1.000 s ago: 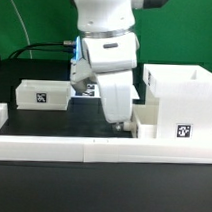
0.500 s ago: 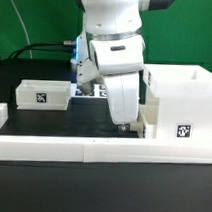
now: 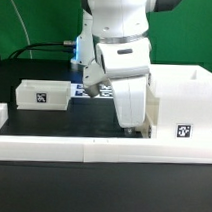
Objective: Assemble drawer
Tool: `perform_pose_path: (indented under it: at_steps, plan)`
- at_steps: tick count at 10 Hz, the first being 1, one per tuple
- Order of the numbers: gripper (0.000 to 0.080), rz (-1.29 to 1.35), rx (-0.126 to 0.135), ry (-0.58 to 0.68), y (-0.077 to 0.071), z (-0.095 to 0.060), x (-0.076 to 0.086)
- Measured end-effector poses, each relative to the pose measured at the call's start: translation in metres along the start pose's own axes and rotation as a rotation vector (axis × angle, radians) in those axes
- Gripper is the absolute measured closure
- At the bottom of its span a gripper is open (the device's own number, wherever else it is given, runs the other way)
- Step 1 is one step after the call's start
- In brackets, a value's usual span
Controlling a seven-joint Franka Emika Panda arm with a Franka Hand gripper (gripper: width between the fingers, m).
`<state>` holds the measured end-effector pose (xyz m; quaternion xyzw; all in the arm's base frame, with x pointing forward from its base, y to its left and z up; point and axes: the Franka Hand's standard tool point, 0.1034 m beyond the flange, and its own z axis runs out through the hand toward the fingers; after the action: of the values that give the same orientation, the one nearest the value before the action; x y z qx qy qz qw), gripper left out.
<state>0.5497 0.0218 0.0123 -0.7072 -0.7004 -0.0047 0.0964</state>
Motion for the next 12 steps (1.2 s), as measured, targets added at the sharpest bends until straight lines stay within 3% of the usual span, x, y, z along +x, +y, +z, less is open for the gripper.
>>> perform_pose_path:
  at_steps: [3,6,11,12]
  plan:
    - [0.0151,0.012,-0.001,-0.001,0.0,0.001,0.0]
    - [0.0151,0.042,-0.007,-0.004,-0.007,0.0,-0.026]
    - [0.0151,0.089,-0.087,-0.022,-0.04,-0.014,-0.05]
    - [0.0151,0.094,-0.086,-0.024,-0.045,-0.014,-0.052]
